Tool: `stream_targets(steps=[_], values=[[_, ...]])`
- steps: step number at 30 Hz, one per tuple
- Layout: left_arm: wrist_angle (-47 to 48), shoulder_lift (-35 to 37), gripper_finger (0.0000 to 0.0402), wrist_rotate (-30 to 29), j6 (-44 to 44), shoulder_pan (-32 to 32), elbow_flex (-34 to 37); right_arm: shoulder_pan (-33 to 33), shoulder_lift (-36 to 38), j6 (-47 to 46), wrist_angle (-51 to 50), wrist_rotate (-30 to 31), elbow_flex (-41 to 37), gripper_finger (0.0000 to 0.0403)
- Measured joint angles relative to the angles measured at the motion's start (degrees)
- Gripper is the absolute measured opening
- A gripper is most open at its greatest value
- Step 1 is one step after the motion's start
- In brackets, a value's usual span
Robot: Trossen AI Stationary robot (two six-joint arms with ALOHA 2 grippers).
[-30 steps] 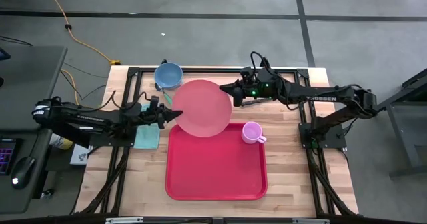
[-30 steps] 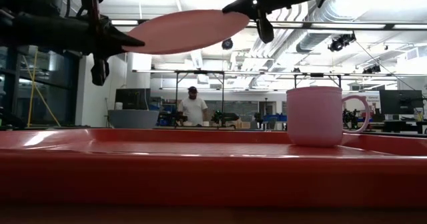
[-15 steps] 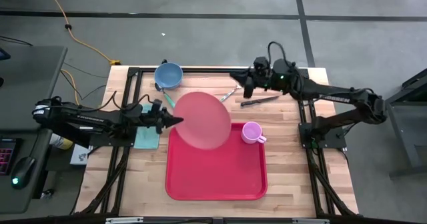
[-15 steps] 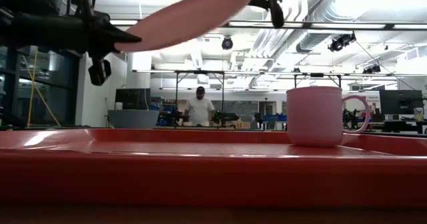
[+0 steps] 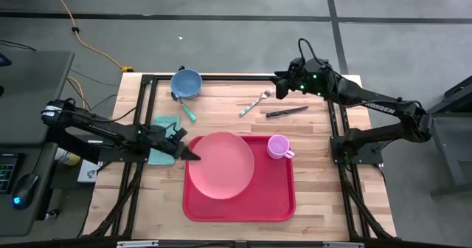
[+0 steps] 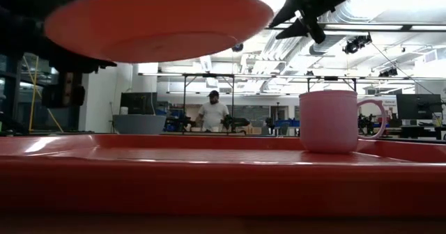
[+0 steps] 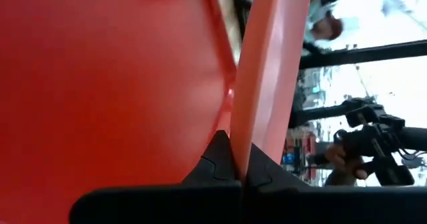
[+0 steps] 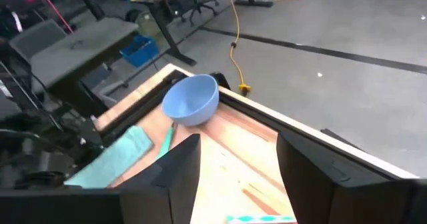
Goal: Set up tray
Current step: Put the pink plate on the red serving tray to the bottom left of the purple mug
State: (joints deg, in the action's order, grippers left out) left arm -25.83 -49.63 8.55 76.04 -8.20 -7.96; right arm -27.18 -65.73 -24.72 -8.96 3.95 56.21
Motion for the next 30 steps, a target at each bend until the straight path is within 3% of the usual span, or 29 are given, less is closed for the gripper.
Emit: stream_targets(steps=[9,12,21,30], values=[[12.8,-15.1,0.0014,0.1,1.7,-3.9,-13.4,0.0,0.0,1.0,-0.3,2.2,0.0,0.0178],[11.1,-22.1,0.0014,0.7,-0.3,-3.8,-17.7,0.1,0.0,1.2,-0.5,2.1,0.0,0.0180],[7.3,-41.7,0.0014,10.4,-4.1,-3.9,-32.9,0.0,0.0,4.7,-1.1,1.6,0.0,0.0181],[9.7,-50.7,0.0014,6.7,-5.3,-1.3,-41.8,0.3,0.0,6.9,-1.7,-3.0,0.0,0.0181]])
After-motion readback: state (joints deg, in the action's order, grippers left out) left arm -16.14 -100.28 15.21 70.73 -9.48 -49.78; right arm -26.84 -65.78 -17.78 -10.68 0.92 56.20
